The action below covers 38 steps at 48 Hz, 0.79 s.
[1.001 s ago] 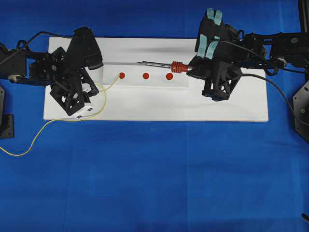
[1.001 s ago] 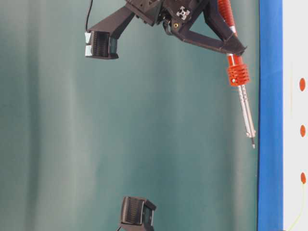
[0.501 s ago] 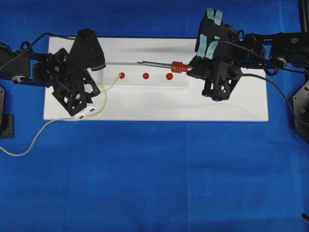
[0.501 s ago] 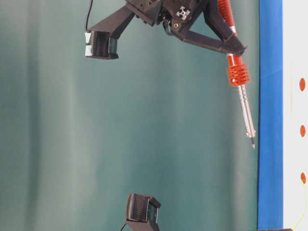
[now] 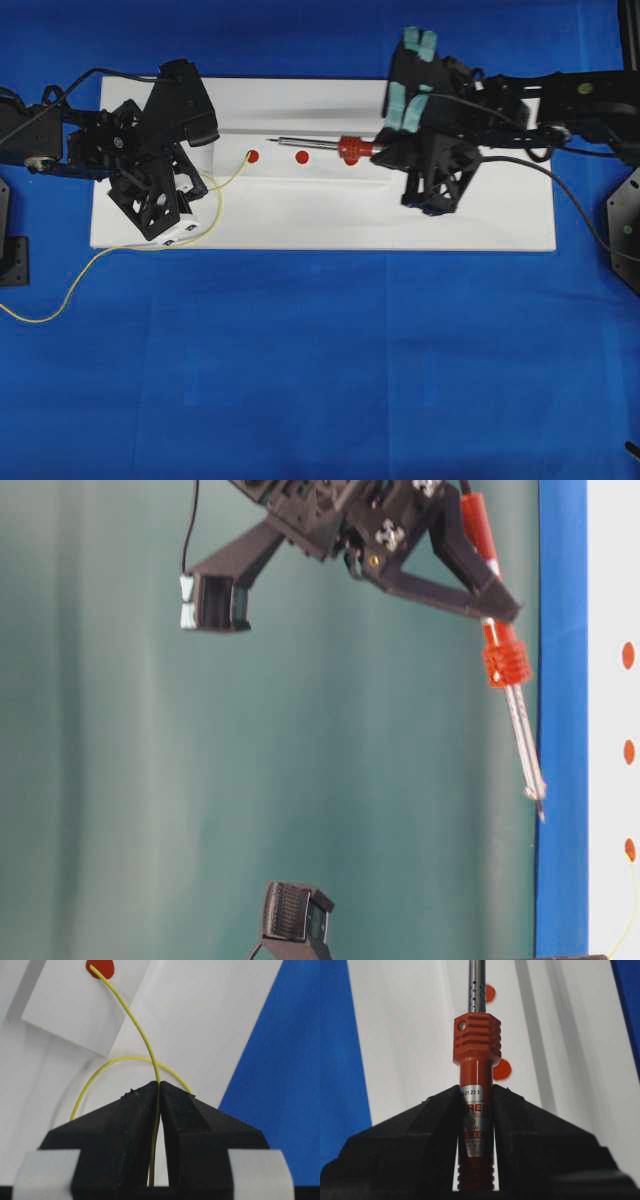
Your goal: Touch the tip of the soldering iron to the tip of the solder at the mark.
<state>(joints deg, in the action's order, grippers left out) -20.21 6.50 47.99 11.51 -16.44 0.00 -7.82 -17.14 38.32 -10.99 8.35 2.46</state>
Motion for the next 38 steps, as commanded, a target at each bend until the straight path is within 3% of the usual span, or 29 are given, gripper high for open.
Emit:
replay_joint_targets([
  [1, 0, 9, -123, 44, 35, -18, 3, 53, 18, -255, 35, -97, -9, 7],
  [19, -9, -9, -123, 44, 35, -18, 3, 123, -79, -580, 79, -791, -18, 7],
  [38, 0, -35, -132, 44, 26, -18, 3, 167, -79, -589, 79, -844, -9, 7],
])
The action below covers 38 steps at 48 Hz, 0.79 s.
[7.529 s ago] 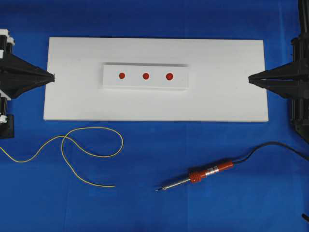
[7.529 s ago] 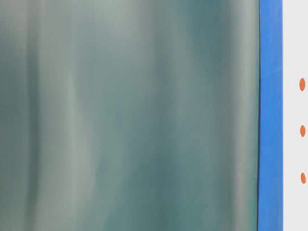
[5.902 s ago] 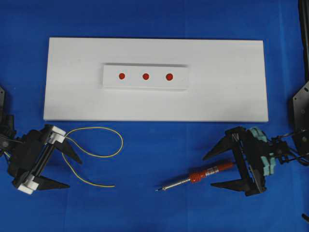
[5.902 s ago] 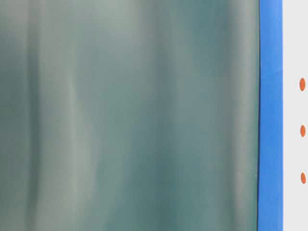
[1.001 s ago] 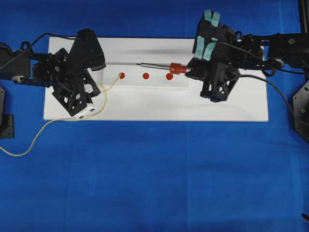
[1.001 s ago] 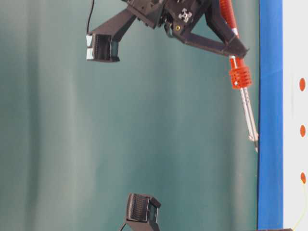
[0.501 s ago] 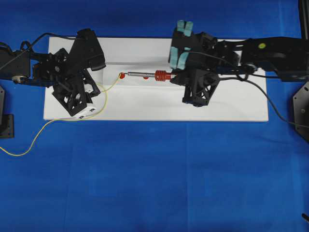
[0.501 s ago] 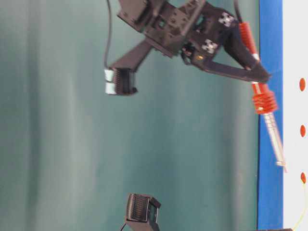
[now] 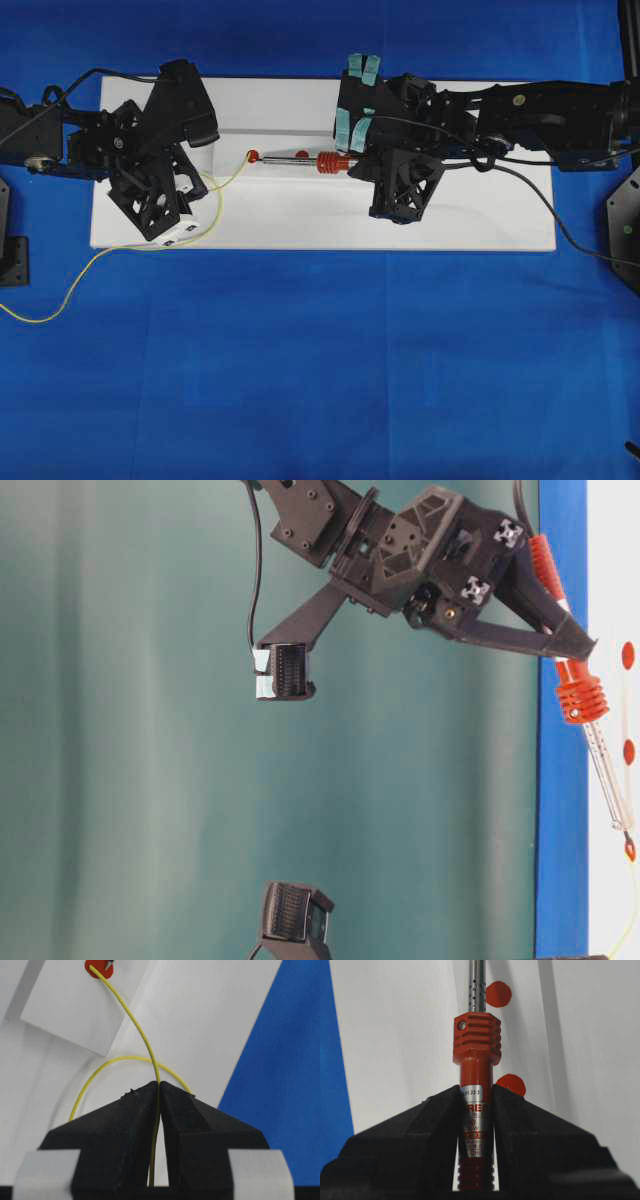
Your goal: Touch the tip of the soldering iron to the tip of the solder at the mark.
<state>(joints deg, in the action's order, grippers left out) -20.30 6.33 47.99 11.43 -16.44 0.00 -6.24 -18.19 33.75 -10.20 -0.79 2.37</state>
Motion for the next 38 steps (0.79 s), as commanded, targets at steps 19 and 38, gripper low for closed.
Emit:
replay_joint_targets([
  [19, -9, -79, -149, 35, 35, -18, 3, 97, 26, -132, 9, 70, 9, 7],
  [38, 0, -105, -167, 26, 53, -18, 3, 105, 44, -132, 9, 70, 9, 7],
])
